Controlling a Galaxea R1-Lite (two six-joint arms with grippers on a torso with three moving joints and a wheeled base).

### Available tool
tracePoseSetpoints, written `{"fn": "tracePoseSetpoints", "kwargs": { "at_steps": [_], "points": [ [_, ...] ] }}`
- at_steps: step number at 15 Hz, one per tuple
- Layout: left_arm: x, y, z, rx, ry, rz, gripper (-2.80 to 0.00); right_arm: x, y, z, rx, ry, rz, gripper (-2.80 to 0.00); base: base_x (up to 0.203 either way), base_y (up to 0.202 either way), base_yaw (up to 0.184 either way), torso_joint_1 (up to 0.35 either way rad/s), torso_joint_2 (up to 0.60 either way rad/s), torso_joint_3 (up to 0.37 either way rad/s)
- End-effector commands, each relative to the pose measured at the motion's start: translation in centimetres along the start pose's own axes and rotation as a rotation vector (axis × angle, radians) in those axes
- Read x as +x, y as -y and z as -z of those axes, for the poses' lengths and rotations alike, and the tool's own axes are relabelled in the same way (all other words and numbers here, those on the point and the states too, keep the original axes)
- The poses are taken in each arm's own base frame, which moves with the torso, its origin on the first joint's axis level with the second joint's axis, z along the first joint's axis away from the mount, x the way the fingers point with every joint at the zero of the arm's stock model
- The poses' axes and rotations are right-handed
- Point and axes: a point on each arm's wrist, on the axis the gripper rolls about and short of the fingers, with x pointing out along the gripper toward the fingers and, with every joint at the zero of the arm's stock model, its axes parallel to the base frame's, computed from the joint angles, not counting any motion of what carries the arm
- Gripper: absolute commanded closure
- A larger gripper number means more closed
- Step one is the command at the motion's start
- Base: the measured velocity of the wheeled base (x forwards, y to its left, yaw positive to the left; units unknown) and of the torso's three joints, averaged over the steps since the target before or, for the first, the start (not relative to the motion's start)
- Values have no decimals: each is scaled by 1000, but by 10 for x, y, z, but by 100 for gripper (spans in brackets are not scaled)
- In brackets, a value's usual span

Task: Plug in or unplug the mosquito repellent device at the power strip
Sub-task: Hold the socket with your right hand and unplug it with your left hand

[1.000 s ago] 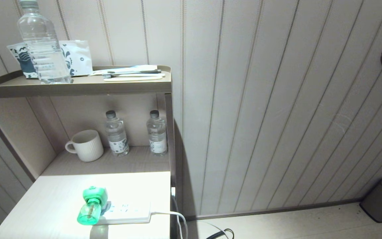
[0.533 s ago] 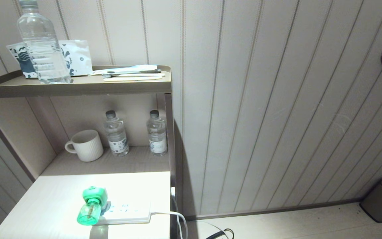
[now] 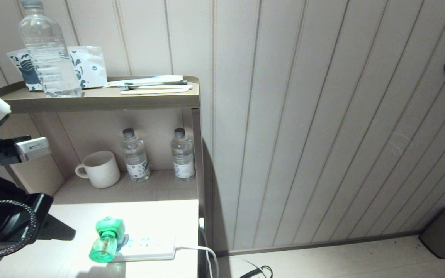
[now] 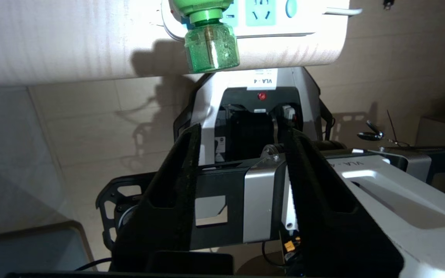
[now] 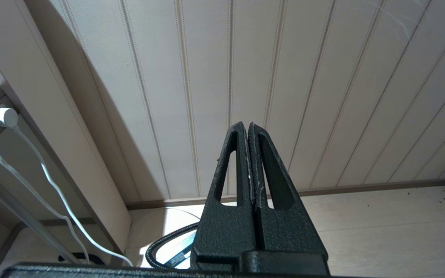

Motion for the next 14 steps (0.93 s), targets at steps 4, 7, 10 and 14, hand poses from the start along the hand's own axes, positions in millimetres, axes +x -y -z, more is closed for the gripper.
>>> {"fn": "tracePoseSetpoints", "kwargs": {
  "at_steps": [4,7,10,14],
  "points": [
    [53,9,-29,-48,-109,-107,-280,0,0,0,0,0,-1,0,0,0,0,0,0,0],
    [77,10,-38,-50,-153,-140,-280,0,0,0,0,0,-1,0,0,0,0,0,0,0],
    [95,11,-43,-53,-189,-187,-280,0,0,0,0,0,-1,0,0,0,0,0,0,0],
    [122,12,-51,-58,-235,-205,-280,0,0,0,0,0,-1,0,0,0,0,0,0,0]
  ]
}}
